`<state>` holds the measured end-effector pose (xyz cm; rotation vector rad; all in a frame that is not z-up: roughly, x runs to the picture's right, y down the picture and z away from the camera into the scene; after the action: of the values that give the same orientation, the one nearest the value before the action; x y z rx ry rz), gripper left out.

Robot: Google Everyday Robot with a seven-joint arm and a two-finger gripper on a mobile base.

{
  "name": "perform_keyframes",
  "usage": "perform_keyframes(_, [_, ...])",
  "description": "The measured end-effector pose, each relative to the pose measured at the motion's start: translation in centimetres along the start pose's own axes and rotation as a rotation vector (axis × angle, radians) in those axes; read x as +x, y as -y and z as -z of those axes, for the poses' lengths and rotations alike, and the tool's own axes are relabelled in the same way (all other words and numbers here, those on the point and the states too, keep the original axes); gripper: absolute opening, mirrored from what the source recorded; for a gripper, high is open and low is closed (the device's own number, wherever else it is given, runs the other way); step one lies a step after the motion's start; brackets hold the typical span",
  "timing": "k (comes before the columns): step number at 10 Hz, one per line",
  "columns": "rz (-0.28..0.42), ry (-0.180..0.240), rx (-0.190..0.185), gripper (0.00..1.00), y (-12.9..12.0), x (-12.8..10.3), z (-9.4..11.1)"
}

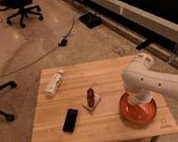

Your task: Place the ceramic cup in the ceramic bowl

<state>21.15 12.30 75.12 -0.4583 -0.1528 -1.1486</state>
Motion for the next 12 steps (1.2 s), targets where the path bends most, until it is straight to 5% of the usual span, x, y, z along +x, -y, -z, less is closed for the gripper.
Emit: perform_keyframes(12, [0.004, -0.02, -0.006, 0.32, 0.7, 0.0, -1.4])
